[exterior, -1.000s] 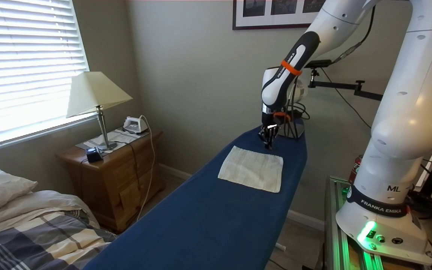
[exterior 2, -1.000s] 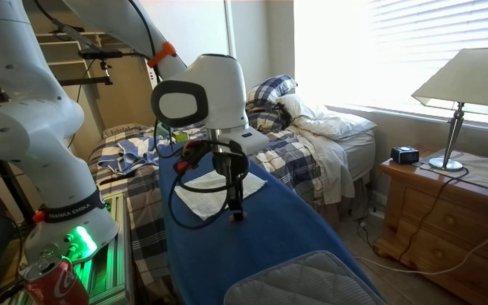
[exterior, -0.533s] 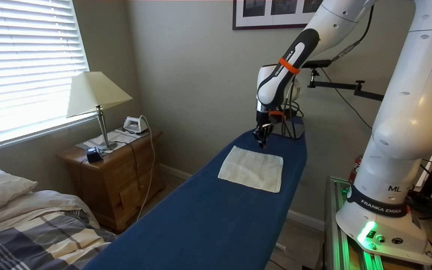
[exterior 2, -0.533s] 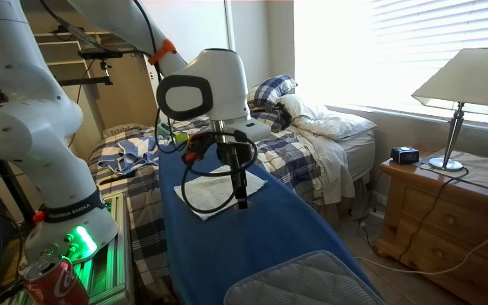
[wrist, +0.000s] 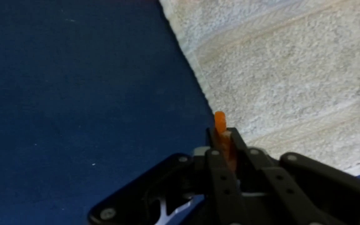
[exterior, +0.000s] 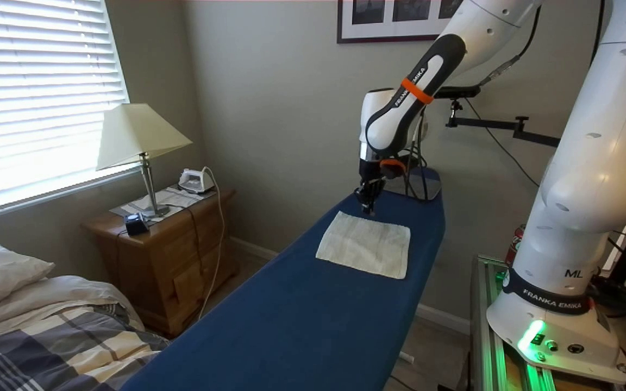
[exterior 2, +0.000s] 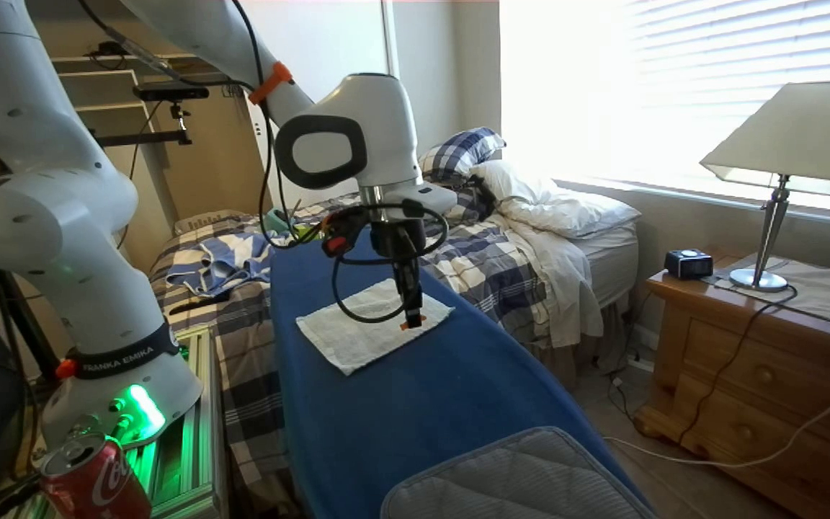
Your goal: Place the orange object on the cloth then fold the cloth corner to corner twice
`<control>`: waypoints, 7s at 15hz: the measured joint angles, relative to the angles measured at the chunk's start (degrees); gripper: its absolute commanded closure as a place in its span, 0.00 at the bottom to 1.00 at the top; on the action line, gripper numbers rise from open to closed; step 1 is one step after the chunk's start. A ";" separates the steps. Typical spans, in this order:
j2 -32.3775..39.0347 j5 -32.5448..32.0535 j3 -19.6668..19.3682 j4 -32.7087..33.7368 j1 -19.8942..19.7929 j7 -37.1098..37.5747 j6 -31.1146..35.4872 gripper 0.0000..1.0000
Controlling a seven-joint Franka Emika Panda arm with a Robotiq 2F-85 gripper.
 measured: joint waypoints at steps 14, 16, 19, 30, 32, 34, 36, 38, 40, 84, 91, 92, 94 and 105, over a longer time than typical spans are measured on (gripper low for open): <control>-1.06 0.00 5.41 -4.66 5.80 -0.58 -1.12 0.93; -1.07 0.00 5.61 -4.80 6.10 -0.91 -1.12 0.92; -1.08 0.00 5.88 -5.07 6.24 -1.41 -1.13 0.65; -1.37 0.14 6.04 -5.87 6.52 -2.59 -1.13 0.00; -1.37 1.05 6.13 -5.93 7.01 -3.36 -1.13 0.00; -1.37 2.52 6.44 -5.93 7.77 -4.40 -1.13 0.00; -1.37 4.66 7.08 -5.93 8.80 -5.55 -1.13 0.00; -1.35 6.75 7.76 -5.93 9.92 -6.66 -1.13 0.00; -1.19 7.41 8.23 -5.97 10.64 -7.03 -1.13 0.00; -1.04 5.33 0.39 -0.09 2.11 -1.55 10.20 0.00; 3.40 7.77 1.09 3.50 2.44 -2.46 8.91 0.00; 4.05 8.04 1.23 3.90 2.44 -2.61 8.73 0.00; 5.32 8.56 1.61 4.63 2.44 -2.86 8.57 0.00; 9.23 9.61 2.99 7.08 2.43 -3.80 8.40 0.58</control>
